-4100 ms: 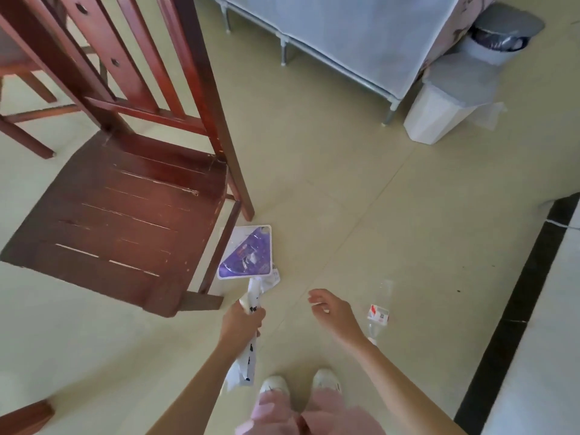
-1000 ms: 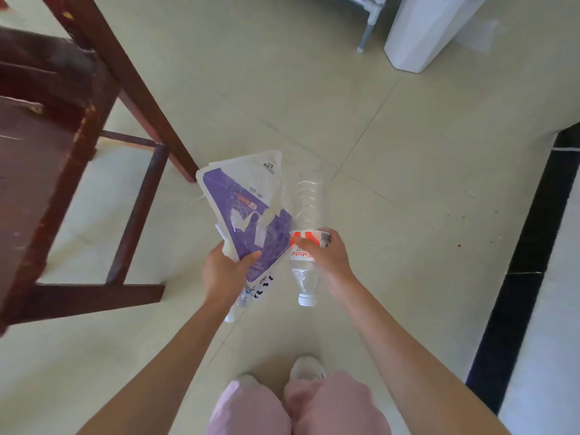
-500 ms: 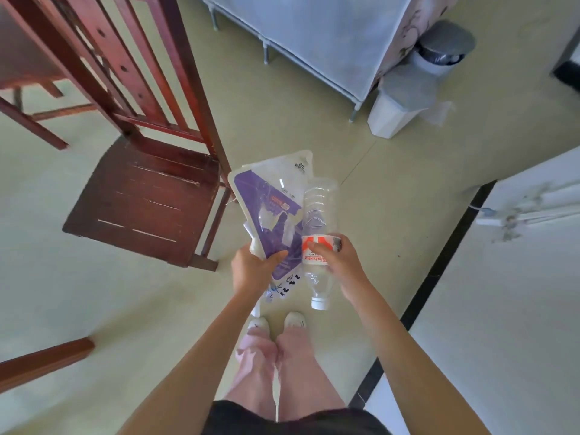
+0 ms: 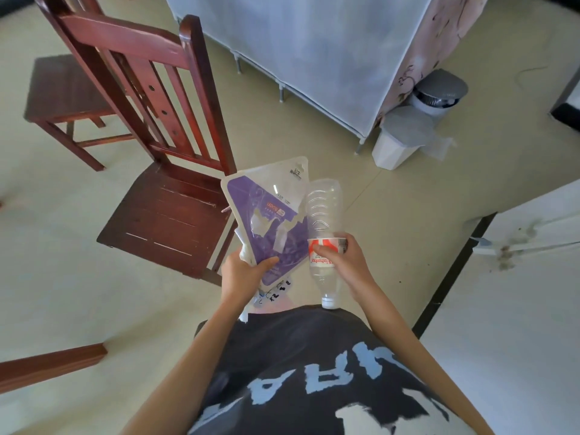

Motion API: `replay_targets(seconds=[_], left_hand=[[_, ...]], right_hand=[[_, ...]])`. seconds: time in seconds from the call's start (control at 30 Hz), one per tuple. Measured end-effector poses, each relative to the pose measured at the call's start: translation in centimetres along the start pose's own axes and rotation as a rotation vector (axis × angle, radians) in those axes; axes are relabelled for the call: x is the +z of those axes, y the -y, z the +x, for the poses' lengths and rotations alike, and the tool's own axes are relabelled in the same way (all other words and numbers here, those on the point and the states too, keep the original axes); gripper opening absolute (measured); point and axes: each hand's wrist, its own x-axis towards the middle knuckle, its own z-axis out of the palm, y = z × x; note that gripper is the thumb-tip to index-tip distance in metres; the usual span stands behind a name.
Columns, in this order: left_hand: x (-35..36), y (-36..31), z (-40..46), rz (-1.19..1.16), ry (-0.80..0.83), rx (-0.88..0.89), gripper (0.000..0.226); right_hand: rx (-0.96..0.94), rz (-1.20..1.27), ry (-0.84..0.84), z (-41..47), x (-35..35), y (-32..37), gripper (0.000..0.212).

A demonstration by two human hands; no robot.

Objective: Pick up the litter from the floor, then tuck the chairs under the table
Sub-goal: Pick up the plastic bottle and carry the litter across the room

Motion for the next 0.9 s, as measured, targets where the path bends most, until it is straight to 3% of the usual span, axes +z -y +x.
replay_targets(seconds=[0.17, 0.3, 0.5, 0.63, 0.7, 0.8, 0.9], left_hand=[[0.3, -1.5, 4.8, -0.006, -0.045, -0.016, 0.023], [2.4, -4.4, 10.6, -0.015, -0.031, -0.038, 0.023], [4.5, -13.2, 21.4, 0.022, -0.007, 0.013, 0.027], [4.7, -18.0, 26.1, 0.047, -0.01, 0.057, 0.018], [6.1, -22.2, 33.1, -0.012, -0.066, 0.046, 0.016], [6.1, -24.2, 34.6, -0.079, -0.081, 0.043, 0.016], [7.5, -27.3, 40.0, -0.159, -0.186, 0.003, 0.017]], right_hand=[[0.032, -0.047, -0.033, 4.7, -0.7, 1.6, 0.066], [-0.002, -0.153, -0.072, 10.7, -1.4, 4.7, 0.058], [-0.111, -0.286, -0.087, 19.9, -2.7, 13.6, 0.066], [-0.131, -0.338, -0.078, 24.0, -3.3, 16.9, 0.071], [-0.102, -0.36, -0.076, 31.3, -3.8, 21.1, 0.07], [-0.074, -0.359, -0.051, 33.0, -4.7, 21.7, 0.066], [-0.057, -0.414, -0.009, 40.1, -5.4, 24.3, 0.067]])
